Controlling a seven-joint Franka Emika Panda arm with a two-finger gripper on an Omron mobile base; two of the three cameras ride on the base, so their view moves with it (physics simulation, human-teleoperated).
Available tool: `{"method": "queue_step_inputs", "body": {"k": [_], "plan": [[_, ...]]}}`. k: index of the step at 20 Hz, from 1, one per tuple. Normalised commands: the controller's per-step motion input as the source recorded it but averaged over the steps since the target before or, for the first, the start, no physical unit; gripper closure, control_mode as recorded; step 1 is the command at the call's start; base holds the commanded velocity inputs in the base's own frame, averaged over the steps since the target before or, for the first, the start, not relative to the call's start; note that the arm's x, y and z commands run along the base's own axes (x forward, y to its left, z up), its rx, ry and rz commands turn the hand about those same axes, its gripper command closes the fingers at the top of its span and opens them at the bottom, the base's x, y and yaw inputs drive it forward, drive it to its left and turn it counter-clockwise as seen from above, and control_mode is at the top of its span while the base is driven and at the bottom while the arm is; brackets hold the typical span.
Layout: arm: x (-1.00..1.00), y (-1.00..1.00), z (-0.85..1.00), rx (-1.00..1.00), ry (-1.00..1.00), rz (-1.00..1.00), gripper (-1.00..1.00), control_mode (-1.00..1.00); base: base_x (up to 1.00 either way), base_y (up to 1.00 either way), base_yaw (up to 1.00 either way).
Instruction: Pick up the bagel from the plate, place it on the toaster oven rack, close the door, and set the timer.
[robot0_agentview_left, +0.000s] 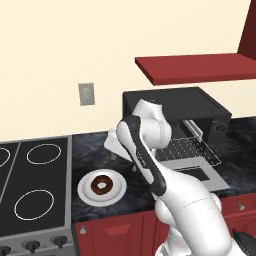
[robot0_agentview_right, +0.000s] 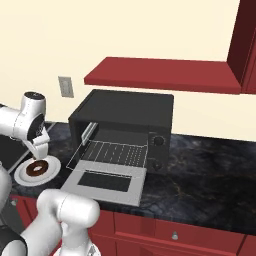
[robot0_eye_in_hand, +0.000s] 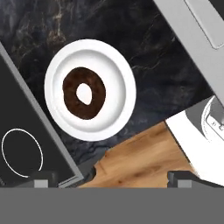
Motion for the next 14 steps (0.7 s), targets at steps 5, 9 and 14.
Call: {"method": "queue_step_inputs", "body": {"k": [5, 9, 14], "plan": [[0.56, 0.53, -0.59, -0.17, 0.00, 0.00, -1.00, -1.00, 0.00, 0.00, 0.00], [0.62, 0.28, -0.52, -0.16, 0.00, 0.00, -1.00, -1.00, 0.00, 0.00, 0.00], [0.38, 0.03, -0.48, -0.16, 0.00, 0.00, -1.00, -1.00, 0.00, 0.00, 0.00]]}}
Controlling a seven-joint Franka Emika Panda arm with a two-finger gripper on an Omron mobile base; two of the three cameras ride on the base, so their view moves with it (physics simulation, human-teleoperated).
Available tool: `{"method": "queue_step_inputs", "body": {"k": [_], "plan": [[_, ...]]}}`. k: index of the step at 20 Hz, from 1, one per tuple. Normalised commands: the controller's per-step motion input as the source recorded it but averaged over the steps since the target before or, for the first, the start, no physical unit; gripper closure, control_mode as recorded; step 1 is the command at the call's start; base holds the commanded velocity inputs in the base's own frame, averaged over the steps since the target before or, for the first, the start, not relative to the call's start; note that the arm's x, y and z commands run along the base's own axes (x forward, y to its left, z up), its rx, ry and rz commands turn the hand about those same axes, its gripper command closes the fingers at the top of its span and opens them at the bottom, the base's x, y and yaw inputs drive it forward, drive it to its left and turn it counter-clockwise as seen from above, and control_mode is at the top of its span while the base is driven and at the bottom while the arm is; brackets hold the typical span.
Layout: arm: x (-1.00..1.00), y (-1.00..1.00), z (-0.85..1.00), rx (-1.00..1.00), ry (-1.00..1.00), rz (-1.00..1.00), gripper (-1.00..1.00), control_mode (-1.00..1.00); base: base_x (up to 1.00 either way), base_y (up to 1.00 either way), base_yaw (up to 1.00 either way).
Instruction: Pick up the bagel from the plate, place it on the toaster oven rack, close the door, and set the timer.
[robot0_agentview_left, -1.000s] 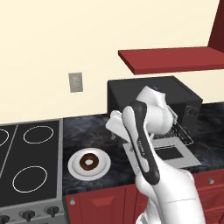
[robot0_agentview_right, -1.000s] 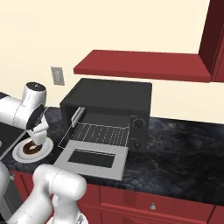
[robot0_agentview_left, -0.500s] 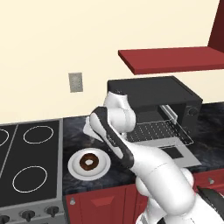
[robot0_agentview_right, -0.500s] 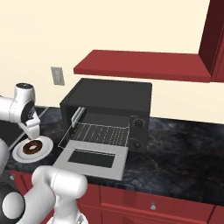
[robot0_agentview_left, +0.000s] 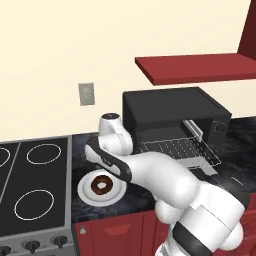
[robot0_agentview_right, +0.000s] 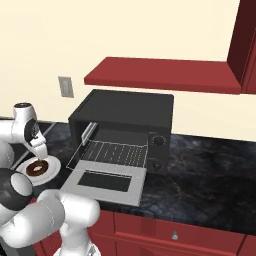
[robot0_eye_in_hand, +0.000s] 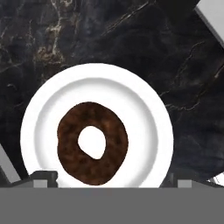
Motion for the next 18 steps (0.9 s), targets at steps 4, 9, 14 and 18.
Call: {"method": "queue_step_inputs", "body": {"k": [4, 9, 14, 18], "plan": [[0.10, 0.00, -0.52, -0.10, 0.00, 0.00, -1.00, -1.00, 0.00, 0.00, 0.00], [0.07, 0.00, -0.48, -0.06, 0.06, 0.01, -1.00, -1.00, 0.00, 0.00, 0.00], [0.09, 0.00, -0.39, -0.02, 0.11, 0.02, -1.00, -1.00, 0.00, 0.00, 0.00], [0.05, 0.00, -0.38, 0.00, 0.10, 0.04, -1.00, -1.00, 0.00, 0.00, 0.00]]}}
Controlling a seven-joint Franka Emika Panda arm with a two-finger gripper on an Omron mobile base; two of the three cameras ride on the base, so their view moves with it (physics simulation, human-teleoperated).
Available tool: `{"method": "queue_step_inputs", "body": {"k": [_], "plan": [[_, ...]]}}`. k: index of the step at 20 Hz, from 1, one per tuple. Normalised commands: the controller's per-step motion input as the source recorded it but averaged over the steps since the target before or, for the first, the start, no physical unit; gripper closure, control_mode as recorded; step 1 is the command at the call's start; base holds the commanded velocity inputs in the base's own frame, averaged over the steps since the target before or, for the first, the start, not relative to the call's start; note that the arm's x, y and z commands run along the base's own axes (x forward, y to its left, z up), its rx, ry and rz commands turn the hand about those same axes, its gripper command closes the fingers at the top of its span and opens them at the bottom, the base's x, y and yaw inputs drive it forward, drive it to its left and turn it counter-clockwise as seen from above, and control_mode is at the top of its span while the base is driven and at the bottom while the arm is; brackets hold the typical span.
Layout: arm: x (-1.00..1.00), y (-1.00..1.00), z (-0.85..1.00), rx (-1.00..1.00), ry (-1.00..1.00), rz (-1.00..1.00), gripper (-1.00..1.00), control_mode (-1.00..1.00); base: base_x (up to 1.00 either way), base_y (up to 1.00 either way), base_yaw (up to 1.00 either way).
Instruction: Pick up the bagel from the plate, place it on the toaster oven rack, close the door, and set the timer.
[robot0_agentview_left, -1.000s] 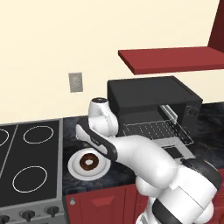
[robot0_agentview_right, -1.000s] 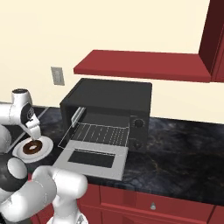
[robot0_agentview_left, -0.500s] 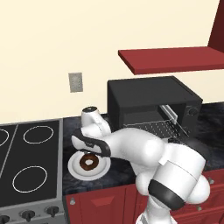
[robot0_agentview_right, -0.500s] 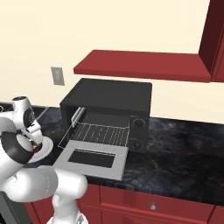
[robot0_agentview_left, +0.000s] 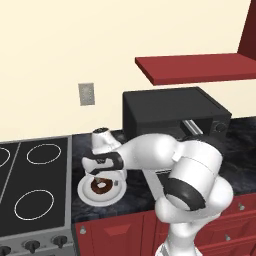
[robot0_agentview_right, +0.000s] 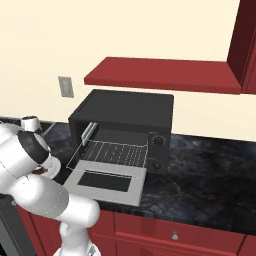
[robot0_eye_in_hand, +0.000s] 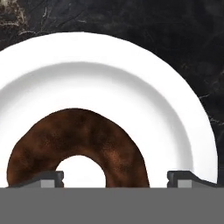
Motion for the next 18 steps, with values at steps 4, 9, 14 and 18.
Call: {"method": "queue_step_inputs", "body": {"k": [4, 9, 14, 18], "plan": [[0.01, 0.00, -0.38, -0.01, 0.08, 0.03, -1.00, -1.00, 0.00, 0.00, 0.00], [-0.22, -0.20, -0.40, -0.04, 0.03, 0.00, -1.00, -1.00, 0.00, 0.00, 0.00], [-0.30, -0.35, -0.28, -0.01, 0.00, 0.00, -1.00, -1.00, 0.00, 0.00, 0.00], [-0.53, -0.33, -0.23, 0.00, 0.00, 0.00, -1.00, -1.00, 0.00, 0.00, 0.00]]}}
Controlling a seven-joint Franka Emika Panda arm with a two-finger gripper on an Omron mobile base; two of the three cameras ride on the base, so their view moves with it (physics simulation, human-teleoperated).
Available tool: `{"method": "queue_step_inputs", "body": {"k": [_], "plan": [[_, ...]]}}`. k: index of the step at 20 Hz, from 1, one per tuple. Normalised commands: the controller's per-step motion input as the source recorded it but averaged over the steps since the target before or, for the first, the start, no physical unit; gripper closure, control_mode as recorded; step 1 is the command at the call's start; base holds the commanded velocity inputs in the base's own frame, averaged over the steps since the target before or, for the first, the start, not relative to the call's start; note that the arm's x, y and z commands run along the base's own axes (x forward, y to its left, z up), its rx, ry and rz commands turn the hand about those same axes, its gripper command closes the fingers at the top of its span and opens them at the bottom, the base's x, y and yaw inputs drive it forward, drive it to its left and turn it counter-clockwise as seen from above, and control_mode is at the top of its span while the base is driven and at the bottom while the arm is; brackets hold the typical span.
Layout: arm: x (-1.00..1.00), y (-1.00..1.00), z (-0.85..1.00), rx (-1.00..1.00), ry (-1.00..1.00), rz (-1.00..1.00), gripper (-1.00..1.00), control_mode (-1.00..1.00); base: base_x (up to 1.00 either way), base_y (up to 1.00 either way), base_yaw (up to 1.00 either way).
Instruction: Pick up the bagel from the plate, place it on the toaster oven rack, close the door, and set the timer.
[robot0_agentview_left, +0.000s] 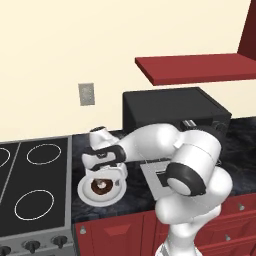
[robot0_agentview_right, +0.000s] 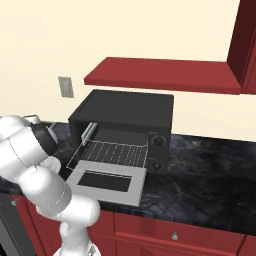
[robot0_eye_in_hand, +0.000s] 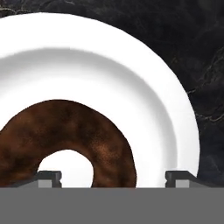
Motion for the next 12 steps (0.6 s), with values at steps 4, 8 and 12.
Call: {"method": "queue_step_inputs", "body": {"k": [4, 8, 12], "plan": [[-0.59, -0.29, -0.27, 0.00, 0.00, 0.01, -1.00, -1.00, 0.00, 0.00, 0.00], [-0.37, -0.22, -0.23, 0.00, 0.00, 0.01, -1.00, -1.00, 0.00, 0.00, 0.00], [-0.02, 0.00, -0.04, 0.00, 0.00, 0.00, -1.00, -1.00, 0.00, 0.00, 0.00]]}}
